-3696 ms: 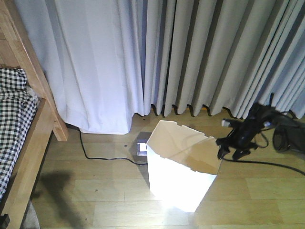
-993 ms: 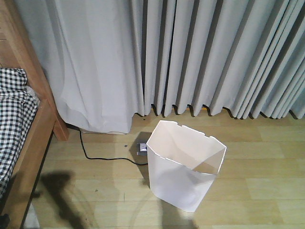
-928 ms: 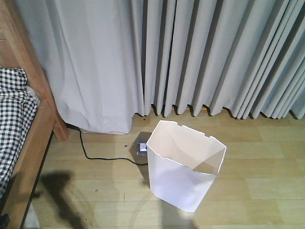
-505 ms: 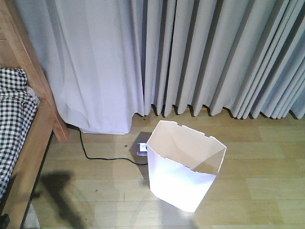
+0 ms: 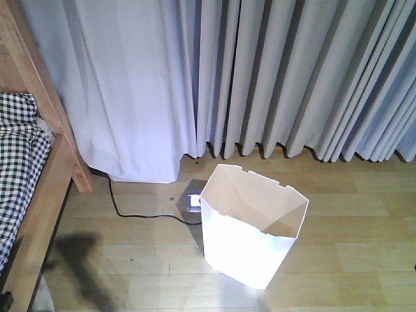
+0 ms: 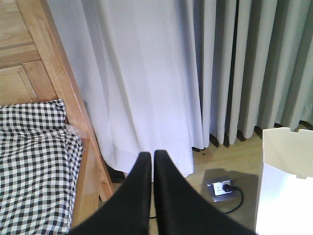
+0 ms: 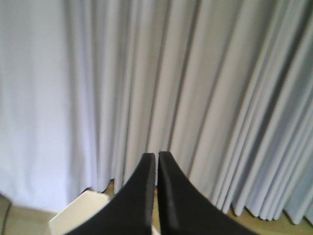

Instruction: Move trash bin to bedside with robot

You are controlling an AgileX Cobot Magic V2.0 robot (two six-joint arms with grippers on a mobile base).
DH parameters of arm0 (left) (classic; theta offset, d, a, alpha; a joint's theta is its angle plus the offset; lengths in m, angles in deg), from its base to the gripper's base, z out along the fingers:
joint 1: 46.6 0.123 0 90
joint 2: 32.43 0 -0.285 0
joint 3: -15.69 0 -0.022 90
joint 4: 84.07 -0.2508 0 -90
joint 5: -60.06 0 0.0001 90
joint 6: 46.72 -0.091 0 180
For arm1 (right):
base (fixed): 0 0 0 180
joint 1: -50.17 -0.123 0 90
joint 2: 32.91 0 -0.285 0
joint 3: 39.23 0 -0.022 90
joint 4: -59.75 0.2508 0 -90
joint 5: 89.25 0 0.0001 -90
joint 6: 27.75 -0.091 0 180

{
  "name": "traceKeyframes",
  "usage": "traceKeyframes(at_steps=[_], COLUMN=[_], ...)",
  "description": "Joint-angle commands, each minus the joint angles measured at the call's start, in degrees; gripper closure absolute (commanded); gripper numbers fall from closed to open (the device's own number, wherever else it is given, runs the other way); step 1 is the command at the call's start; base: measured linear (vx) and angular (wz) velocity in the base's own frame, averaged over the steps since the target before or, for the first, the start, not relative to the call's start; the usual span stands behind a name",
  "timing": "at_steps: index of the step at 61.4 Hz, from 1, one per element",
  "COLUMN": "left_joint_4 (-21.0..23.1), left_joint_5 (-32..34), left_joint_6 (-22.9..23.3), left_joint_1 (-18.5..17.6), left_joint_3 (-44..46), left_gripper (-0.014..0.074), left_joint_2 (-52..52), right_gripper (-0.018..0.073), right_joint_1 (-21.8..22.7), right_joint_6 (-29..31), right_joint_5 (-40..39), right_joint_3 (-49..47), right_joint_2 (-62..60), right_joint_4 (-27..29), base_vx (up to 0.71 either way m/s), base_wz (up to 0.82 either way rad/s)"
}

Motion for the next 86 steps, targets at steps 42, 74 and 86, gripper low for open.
traceKeyframes(at_steps=[42,74,86], left_joint_4=[0.0,0.0,0.0], left_joint_5=[4.0,4.0,4.0], left_joint_6=[0.3,0.3,0.3], left_joint_1=[-0.1,-0.1,-0.1], left_joint_3=[-1.0,-1.0,-1.0], left_gripper=[0.0603,0.0603,0.0603], left_joint_2=[1.2,1.2,1.2], right_gripper=[0.0567,0.0567,0.0567], right_joint_1=[-4.5,-4.5,-4.5], right_joint_6=[-24.6,-24.6,-24.6], right_joint_5=[-26.8,-26.3,-26.3], right_joint_3=[16.2,16.2,16.2], right_joint_2=[-7.0,-7.0,-7.0], right_joint_4=[-21.6,-21.8,-21.8], base_vx=[0.00,0.00,0.00], base_wz=[0.00,0.00,0.00])
